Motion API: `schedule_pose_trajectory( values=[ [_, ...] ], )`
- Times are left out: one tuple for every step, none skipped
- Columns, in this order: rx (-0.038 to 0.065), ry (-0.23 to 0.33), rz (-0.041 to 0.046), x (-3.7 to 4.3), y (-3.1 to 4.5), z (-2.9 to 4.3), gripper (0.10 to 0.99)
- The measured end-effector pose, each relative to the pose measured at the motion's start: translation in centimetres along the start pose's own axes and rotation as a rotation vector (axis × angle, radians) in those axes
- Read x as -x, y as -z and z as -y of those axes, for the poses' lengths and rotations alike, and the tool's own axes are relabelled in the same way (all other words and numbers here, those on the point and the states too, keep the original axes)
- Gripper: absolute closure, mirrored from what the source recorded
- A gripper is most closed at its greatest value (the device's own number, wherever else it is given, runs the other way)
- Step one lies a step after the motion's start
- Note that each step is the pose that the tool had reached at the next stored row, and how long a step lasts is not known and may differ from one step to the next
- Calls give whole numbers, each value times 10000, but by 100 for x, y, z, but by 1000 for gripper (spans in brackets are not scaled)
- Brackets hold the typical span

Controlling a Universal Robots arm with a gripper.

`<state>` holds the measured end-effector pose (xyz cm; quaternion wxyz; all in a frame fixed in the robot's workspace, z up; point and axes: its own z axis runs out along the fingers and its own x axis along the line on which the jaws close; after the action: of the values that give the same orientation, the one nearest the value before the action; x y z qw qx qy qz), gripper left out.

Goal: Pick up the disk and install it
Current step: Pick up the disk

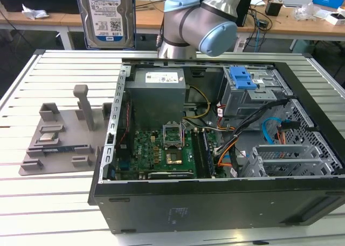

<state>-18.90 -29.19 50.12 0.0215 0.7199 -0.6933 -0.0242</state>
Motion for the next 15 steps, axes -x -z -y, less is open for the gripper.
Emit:
schedule_pose_trajectory(
  values=[
    [1, -1, 0, 0, 1, 22, 722],
    [1, -2, 0, -1, 3, 44, 722],
    [2, -2, 0, -2, 4, 66, 722],
    [2, -2, 0, -3, 6, 88, 722],
    [3, -2, 0, -4, 7, 112, 722],
    [4, -1, 0, -5, 10, 146, 722],
    [5, -1, 0, -6, 11, 171, 722],
    [5, -2, 0, -7, 13, 195, 722],
    [6, -2, 0, -8, 14, 220, 722],
    [8, -3, 1, -9, 16, 248, 722],
    [9, -2, 0, -10, 18, 271, 722],
    [10, -1, 0, -11, 20, 302, 722],
    [11, -1, 0, -12, 22, 329, 722],
    [12, -2, 1, -13, 23, 360, 722],
    [14, -3, 1, -14, 25, 388, 722]
  ],
)
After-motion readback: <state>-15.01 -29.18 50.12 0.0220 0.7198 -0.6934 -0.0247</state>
